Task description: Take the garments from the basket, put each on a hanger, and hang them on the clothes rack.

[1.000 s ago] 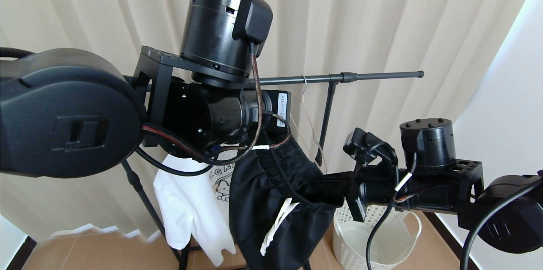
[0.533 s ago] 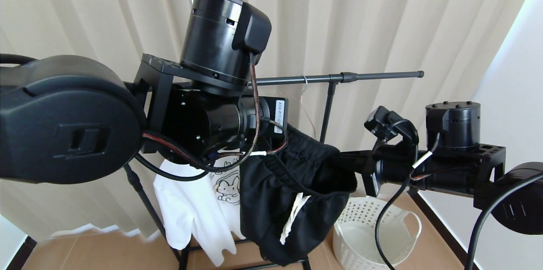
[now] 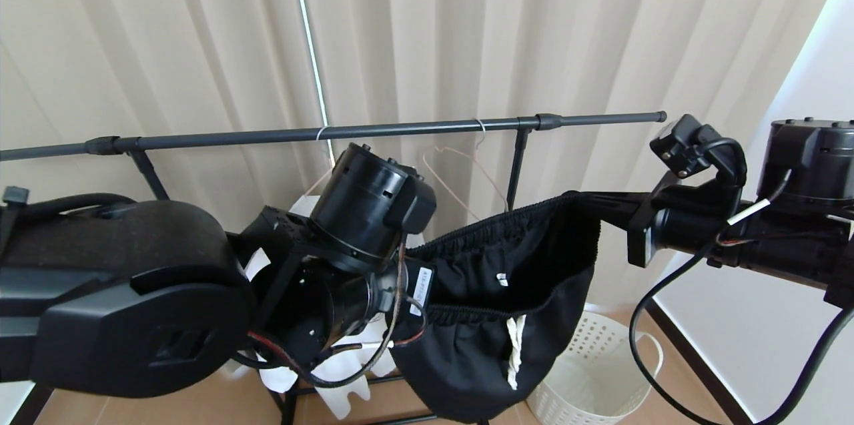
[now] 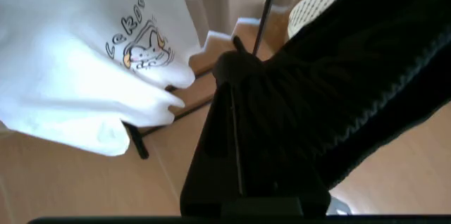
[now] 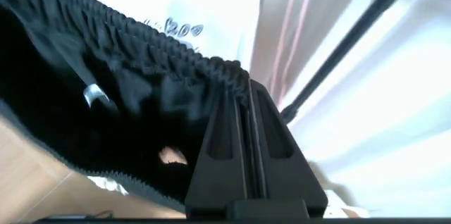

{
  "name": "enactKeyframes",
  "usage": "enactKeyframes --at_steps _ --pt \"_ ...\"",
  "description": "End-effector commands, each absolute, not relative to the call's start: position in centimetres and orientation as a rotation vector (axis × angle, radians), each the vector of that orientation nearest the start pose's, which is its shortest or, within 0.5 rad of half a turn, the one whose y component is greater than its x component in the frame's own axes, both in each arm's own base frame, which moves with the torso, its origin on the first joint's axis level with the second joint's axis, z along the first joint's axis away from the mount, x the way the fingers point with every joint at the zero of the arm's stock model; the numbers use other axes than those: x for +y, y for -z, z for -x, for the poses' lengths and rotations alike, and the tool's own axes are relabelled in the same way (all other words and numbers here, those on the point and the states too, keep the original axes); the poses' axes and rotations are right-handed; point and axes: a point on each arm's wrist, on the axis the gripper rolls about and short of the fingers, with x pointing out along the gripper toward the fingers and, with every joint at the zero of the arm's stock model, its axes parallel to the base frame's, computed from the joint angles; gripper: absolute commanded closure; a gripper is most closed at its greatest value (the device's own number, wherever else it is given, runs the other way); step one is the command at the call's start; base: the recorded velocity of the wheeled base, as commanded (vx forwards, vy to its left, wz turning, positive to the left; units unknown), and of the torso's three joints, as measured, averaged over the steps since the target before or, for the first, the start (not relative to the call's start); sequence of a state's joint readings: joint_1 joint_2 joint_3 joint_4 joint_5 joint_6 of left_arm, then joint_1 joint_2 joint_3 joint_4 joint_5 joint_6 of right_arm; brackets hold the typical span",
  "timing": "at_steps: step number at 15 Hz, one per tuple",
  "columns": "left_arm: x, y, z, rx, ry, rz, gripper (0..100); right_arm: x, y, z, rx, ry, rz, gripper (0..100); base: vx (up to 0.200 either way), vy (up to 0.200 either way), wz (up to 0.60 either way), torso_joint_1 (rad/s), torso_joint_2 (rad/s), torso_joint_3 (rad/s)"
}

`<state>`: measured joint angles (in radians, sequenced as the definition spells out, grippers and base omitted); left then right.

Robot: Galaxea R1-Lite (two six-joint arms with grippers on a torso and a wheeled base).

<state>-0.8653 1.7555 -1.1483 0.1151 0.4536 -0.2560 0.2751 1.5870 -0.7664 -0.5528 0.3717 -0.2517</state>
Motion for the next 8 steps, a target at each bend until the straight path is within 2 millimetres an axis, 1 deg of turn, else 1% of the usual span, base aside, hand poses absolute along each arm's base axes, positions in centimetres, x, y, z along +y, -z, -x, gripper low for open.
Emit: enactKeyframes --at_steps 1,3,4,7,8 --pt "-23.6 -18.3 -20.7 0.638 0.325 -0.224 0 7.8 -20.8 -25.7 0.148 -0.658 0.231 100 0.000 0.000 0.00 0.000 0.00 0.000" --pt "-24.1 -18.0 -20.5 0.644 0.336 -0.232 0 7.6 -20.9 -25.6 0.139 -0.646 0.248 100 0.000 0.000 0.00 0.000 0.00 0.000" --pt "-24.1 -18.0 -20.5 0.646 0.337 -0.227 0 6.9 -21.0 -25.8 0.137 -0.615 0.260 100 0.000 0.000 0.00 0.000 0.00 0.000" --pt "-24.1 -18.0 -20.4 0.649 0.339 -0.226 0 6.0 -21.4 -25.7 0.121 -0.582 0.268 100 0.000 0.000 0.00 0.000 0.00 0.000" --pt "-24.2 -18.0 -20.5 0.649 0.345 -0.224 0 5.8 -21.7 -25.3 0.111 -0.578 0.270 100 0.000 0.000 0.00 0.000 0.00 0.000"
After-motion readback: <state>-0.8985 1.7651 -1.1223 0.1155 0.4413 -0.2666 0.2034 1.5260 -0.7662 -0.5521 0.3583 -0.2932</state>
